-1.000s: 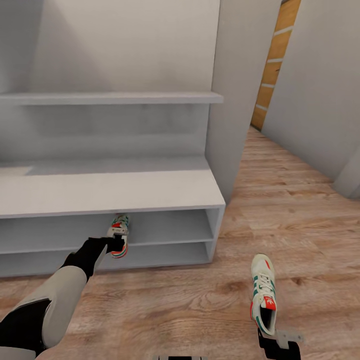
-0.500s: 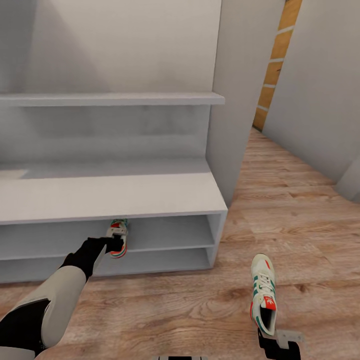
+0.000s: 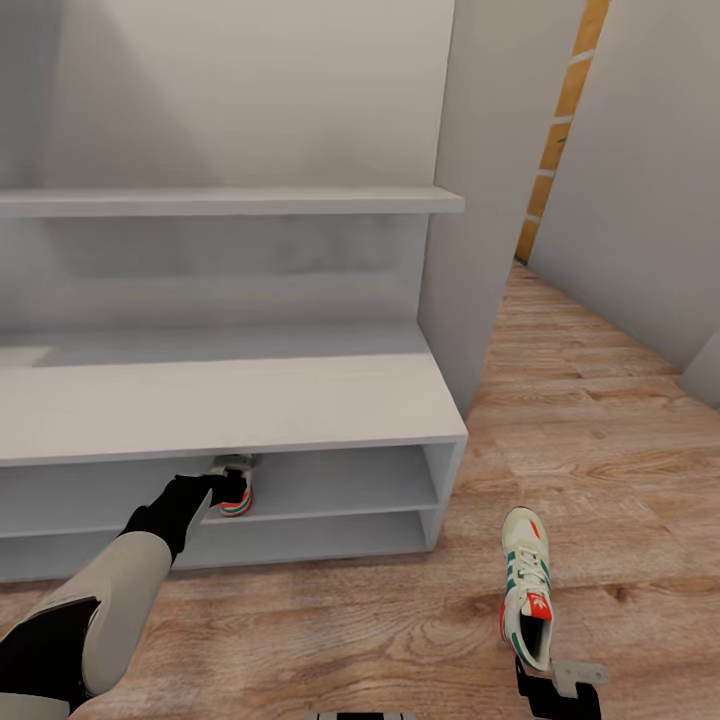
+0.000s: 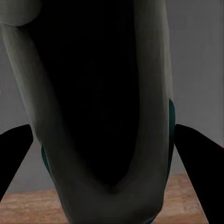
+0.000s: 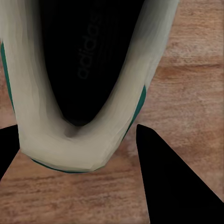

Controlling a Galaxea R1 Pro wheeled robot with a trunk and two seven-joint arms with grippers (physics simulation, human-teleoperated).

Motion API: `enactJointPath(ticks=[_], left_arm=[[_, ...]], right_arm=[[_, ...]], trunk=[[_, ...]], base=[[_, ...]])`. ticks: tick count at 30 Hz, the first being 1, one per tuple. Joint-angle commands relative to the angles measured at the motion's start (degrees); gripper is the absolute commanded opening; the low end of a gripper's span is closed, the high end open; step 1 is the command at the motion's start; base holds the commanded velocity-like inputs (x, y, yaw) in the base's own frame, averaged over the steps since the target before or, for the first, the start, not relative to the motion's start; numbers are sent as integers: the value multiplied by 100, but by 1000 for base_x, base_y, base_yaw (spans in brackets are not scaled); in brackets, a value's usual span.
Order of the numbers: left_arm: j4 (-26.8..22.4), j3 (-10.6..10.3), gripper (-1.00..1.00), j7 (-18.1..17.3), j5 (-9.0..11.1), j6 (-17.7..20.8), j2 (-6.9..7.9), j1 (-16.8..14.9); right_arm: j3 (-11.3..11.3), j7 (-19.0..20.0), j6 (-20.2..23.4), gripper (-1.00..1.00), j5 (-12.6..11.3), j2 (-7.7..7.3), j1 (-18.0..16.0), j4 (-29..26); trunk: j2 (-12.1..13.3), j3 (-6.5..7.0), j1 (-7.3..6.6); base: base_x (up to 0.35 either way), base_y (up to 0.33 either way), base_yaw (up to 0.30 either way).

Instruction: Pick up the two gym shoes and the two sandals from the corridor floor and place them onto the hallstand (shoe rack) in the corridor, making sure they are on the rack and not on the floor. Arrange them so the two gym shoes are next to each other and the two sandals are next to each other.

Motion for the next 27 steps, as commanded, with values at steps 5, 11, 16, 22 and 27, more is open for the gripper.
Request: enactJointPath(ticks=[5, 11, 16, 22, 27], left_arm=[[-11, 47, -100, -46, -66, 25, 1, -6], [-11, 44, -100, -46, -66, 23, 1, -5], [-11, 40, -100, -46, -66, 21, -3, -2], [-13, 28, -100, -46, -58, 18, -10, -2], [-11, 40, -100, -49, -57, 18, -2, -5]], right_arm=[[-22, -44, -17, -100, 56, 4, -5, 9], [-21, -44, -17, -100, 56, 5, -5, 9], [-21, -44, -17, -100, 56, 5, -5, 9], [-21, -44, -17, -100, 56, 5, -5, 9], [-21, -44, -17, -100, 56, 5, -5, 9]], trunk=[[-2, -5, -1], [-2, -5, -1], [-2, -5, -1], [-2, -5, -1], [-2, -5, -1]], base=[[23, 1, 0], [93, 0, 0], [18, 0, 0], [3, 0, 0], [0, 0, 0]])
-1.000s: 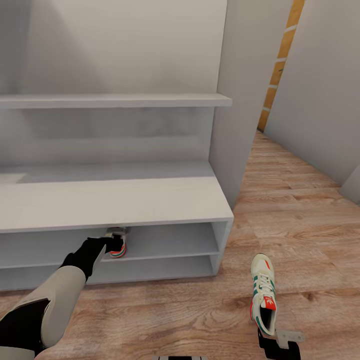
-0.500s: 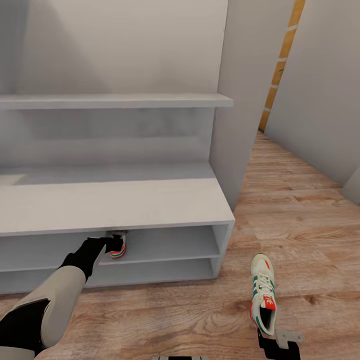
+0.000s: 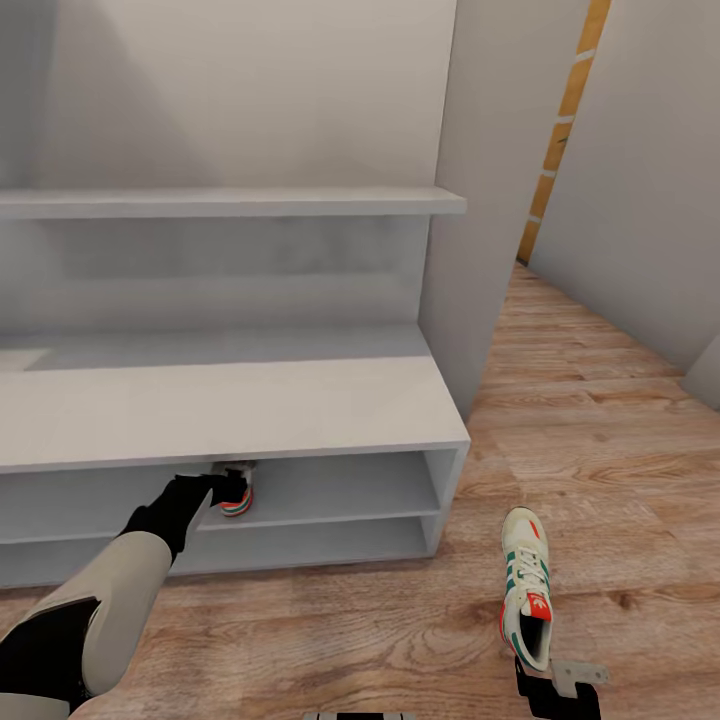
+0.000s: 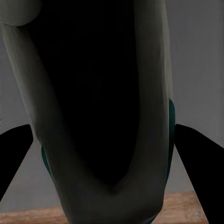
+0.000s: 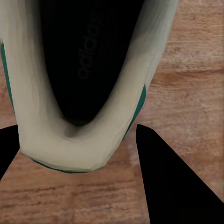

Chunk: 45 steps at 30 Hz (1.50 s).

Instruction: Pick up the two gym shoes and the two sandals from the corridor floor and place them onto the hallstand (shoe rack) in the corridor, making sure they are on the rack and not on the floor. Arrange them so the two gym shoes are next to each other and the two sandals are next to each other.

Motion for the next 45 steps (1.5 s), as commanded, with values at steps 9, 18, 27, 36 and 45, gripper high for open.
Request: enactJointPath(ticks=[9, 18, 27, 36, 45], left_arm=[[-16, 51, 100, -52, -60, 18, 6, -3], [-18, 44, 100, -52, -68, 1, 15, 2], [-14, 36, 100, -52, -69, 0, 13, 4], [-11, 40, 100, -65, -62, -30, 21, 44], [8, 75, 100, -107, 147, -776, 248, 747]], right_arm=[[-22, -44, -19, -100, 56, -1, -5, 9], [-22, -44, -19, -100, 56, -1, -5, 9], [-22, -44, -19, -100, 56, -1, -5, 9], [-22, -44, -19, -100, 56, -1, -5, 9], [-22, -44, -19, -100, 56, -1, -5, 9]], trunk=[[-2, -5, -1], [-2, -5, -1], [-2, -5, -1], [-2, -5, -1], [-2, -5, -1]], base=[[0, 0, 0], [-104, 0, 0], [-318, 0, 0], [-327, 54, 0], [-291, 150, 0]])
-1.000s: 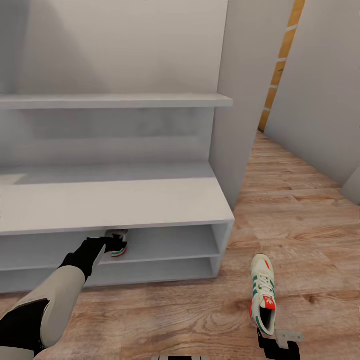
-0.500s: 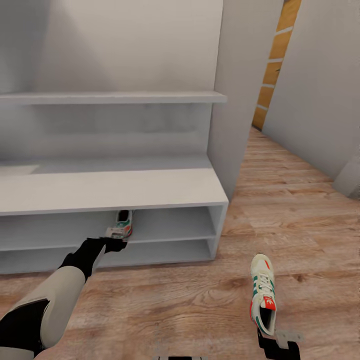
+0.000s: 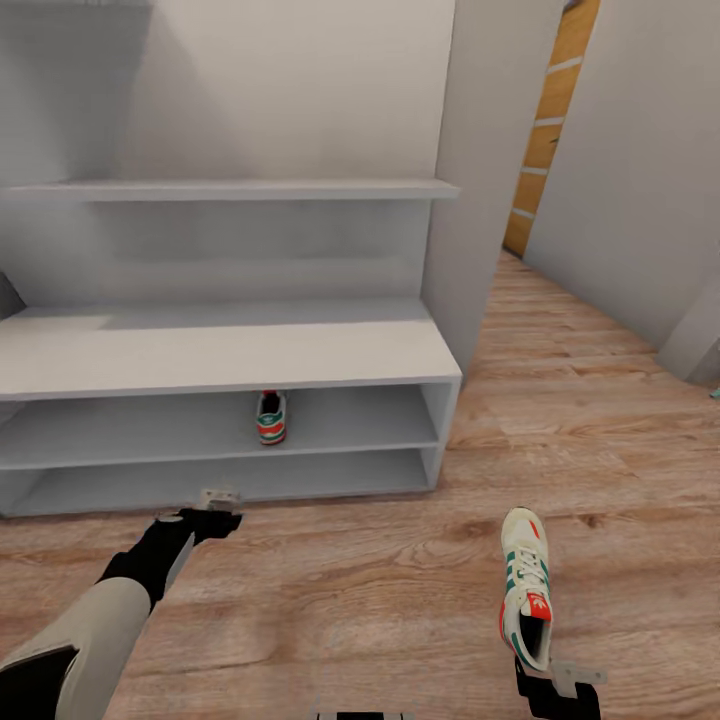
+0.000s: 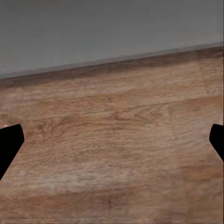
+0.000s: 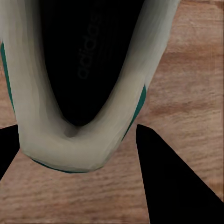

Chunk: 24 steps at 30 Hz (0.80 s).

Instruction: Pick up the two gym shoes and the two sandals from the corridor floor and place them onto the hallstand (shoe rack) in the corridor, making sure they are on the rack and not on the floor. Arrange them so the two gym shoes are next to each other and the two sandals are next to each other.

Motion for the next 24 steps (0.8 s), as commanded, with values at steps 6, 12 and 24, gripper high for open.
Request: enactJointPath(ticks=[6, 12, 24], left_arm=[[-7, 202, 100, -139, 618, -685, 338, 800], [61, 227, 100, -516, 820, -1554, 553, 1557], [275, 236, 100, -972, 851, -2714, 558, 2640]], right_arm=[[-25, -43, -20, -100, 55, 8, -5, 8], [-25, -44, -27, -100, 54, 2, -5, 8], [-25, -53, -43, -100, 61, -7, -5, 8]], trunk=[[-2, -4, -4], [-2, -4, -4], [-2, -4, -4]], base=[[-119, 207, 0], [-7, 201, 0], [-1, 25, 0]])
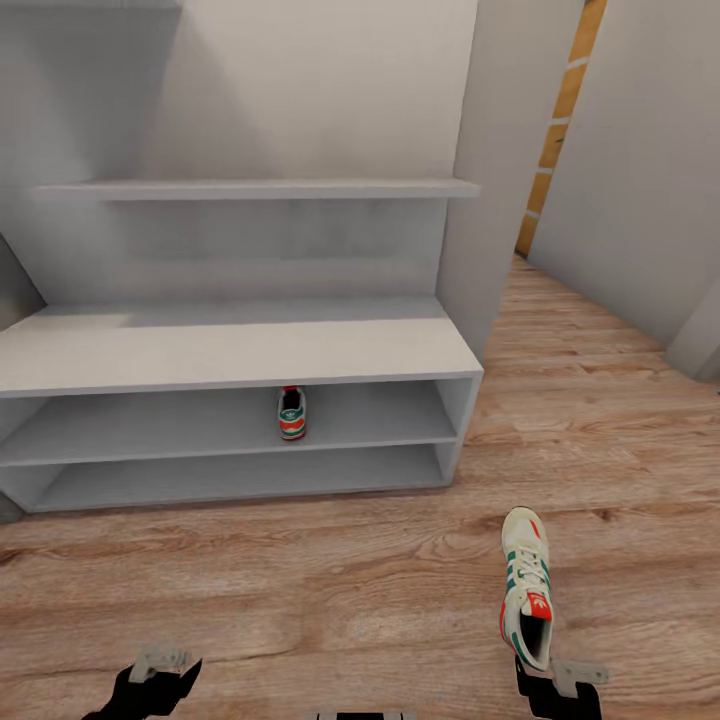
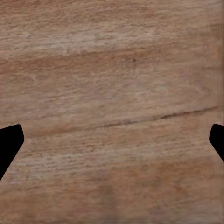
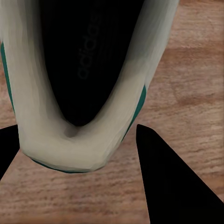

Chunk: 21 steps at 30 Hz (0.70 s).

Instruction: Pick up the two gym shoes and the two sandals from the corridor floor and place them onto the hallstand (shoe rack) in the corridor, making sure they are on the rack and not on the floor. Arrange them so the two gym shoes are next to each other and the two sandals are next to each other.

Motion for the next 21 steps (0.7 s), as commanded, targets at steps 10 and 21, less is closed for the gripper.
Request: enactJointPath(ticks=[10, 21], left_arm=[[352, 59, 100, -36, 252, -193, -25, 94], [391, 17, 100, -48, 795, -391, -7, 264]], right_arm=[[-21, -32, -21, -100, 58, 16, -5, 9], [-21, -27, -21, -100, 66, 32, -5, 9]], trunk=[[-2, -4, -1], [-2, -4, -1]], base=[[0, 0, 0], [-2, 168, 0]])
